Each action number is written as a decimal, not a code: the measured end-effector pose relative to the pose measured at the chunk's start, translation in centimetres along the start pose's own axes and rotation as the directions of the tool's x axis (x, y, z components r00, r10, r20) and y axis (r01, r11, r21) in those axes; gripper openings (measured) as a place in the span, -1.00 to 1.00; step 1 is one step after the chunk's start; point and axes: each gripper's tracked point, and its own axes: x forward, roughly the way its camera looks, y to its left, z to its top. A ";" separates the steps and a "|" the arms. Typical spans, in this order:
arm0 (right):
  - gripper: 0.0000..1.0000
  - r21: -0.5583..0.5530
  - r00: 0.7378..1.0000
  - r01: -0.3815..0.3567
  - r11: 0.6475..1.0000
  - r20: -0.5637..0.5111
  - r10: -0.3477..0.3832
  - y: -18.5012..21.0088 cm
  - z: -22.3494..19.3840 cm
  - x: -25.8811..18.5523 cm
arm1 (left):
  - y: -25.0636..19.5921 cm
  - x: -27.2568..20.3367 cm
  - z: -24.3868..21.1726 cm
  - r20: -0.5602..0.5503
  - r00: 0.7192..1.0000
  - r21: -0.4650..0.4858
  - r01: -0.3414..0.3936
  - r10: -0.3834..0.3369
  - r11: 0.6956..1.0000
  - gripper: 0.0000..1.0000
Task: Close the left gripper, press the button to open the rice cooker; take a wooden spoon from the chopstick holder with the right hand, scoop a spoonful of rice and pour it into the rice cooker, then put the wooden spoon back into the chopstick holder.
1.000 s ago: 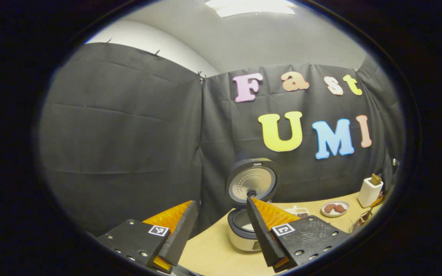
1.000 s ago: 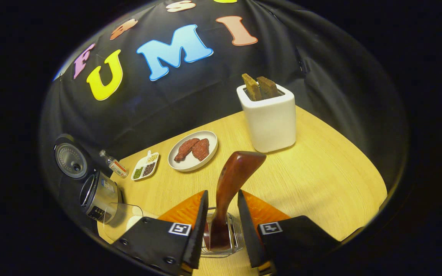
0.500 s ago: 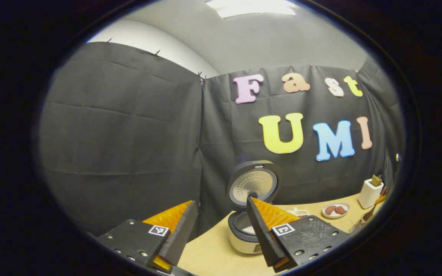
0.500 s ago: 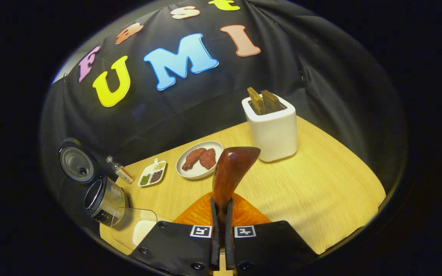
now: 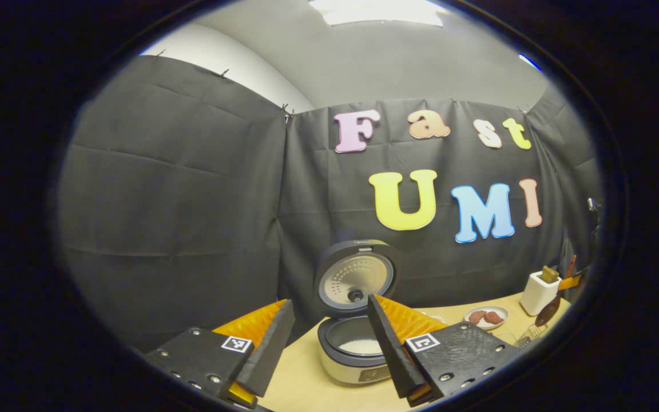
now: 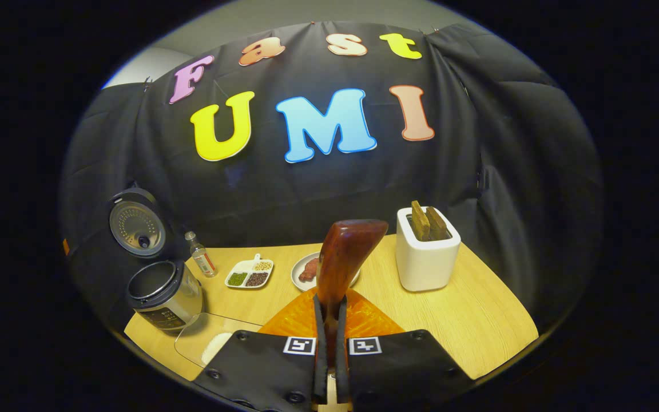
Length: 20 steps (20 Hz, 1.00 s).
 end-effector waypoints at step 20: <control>-0.86 -0.267 0.995 -0.096 0.959 -0.020 0.094 13.9 -7.4 4.7 | 3.5 5.2 -4.7 -0.066 0.996 -0.030 0.050 -0.052 0.998 0.62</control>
